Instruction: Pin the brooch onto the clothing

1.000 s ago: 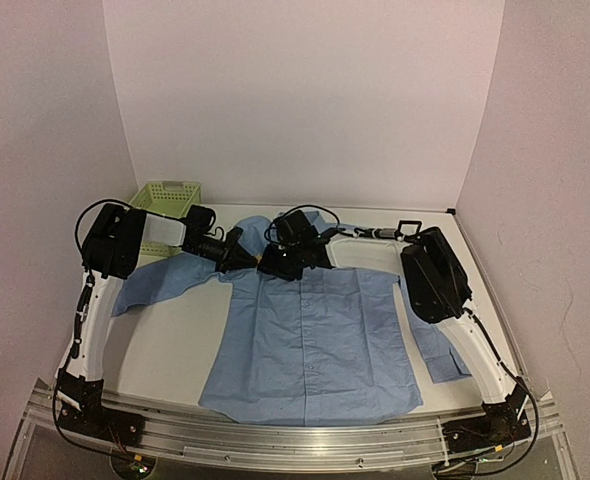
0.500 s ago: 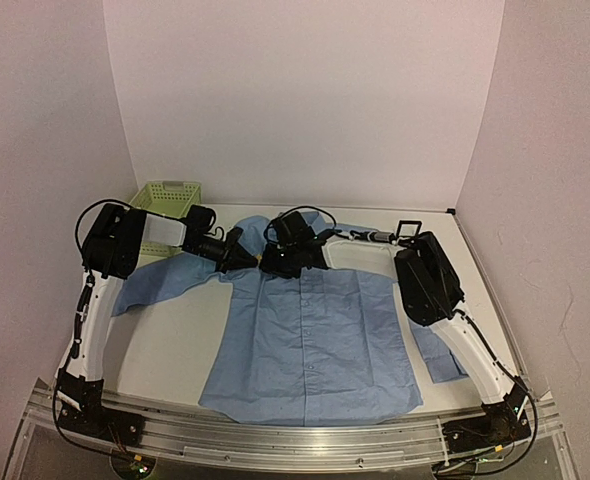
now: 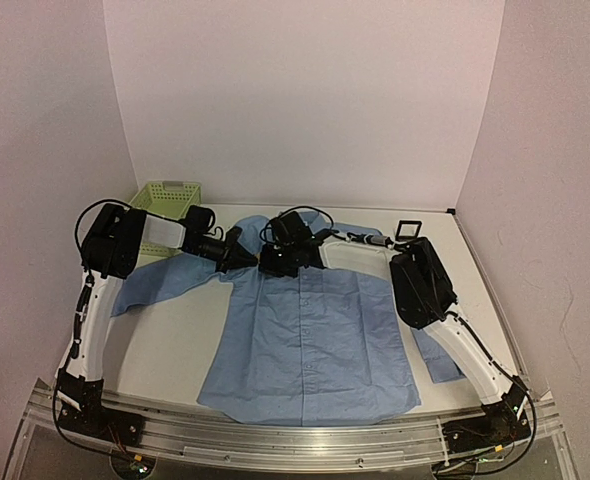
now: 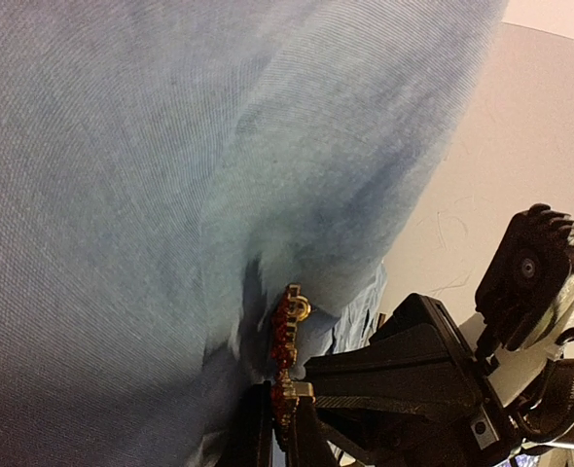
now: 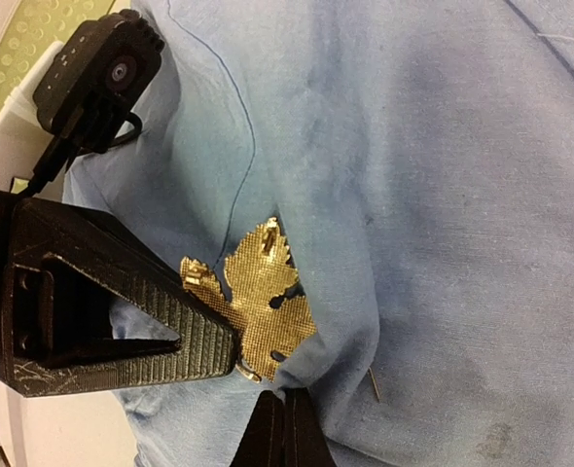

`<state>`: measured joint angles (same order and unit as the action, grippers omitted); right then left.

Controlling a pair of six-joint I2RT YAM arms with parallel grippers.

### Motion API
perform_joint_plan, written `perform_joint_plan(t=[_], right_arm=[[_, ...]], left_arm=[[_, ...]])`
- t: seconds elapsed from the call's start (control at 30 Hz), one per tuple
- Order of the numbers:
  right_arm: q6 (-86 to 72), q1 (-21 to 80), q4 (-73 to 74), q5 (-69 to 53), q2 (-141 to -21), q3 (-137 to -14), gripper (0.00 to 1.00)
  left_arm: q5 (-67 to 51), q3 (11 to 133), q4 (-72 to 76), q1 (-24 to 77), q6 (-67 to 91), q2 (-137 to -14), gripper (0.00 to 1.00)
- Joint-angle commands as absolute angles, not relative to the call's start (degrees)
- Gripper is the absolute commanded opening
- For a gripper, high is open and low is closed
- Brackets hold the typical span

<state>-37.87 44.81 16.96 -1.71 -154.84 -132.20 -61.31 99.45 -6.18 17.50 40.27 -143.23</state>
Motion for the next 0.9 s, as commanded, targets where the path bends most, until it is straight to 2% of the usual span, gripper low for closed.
perform_joint_plan(t=[0.0, 0.23, 0.5, 0.77, 0.87], right_arm=[[-35.4, 45.3, 12.4, -7.4, -156.6, -133.8, 0.0], [-32.5, 45.4, 2.9, -12.1, -152.2, -127.6, 0.0], [-29.0, 44.9, 3.0, -13.0, -144.8, -121.4, 0.28], [-28.4, 42.0, 2.9, -17.6, -138.4, -118.6, 0.41], [-30.3, 39.8, 2.9, -18.9, -137.6, -117.0, 0.43]], left_arm=[[-62.1, 95.3, -5.2, 19.5, 45.3, -145.1, 0.0], [-59.4, 98.4, -11.2, 19.4, 40.6, -146.2, 0.0], [-53.5, 101.6, -23.5, 19.0, 29.3, -146.7, 0.0], [-55.2, 99.2, -20.7, 17.8, 30.5, -146.4, 0.0], [-56.9, 99.6, -19.5, 17.6, 31.0, -146.8, 0.0]])
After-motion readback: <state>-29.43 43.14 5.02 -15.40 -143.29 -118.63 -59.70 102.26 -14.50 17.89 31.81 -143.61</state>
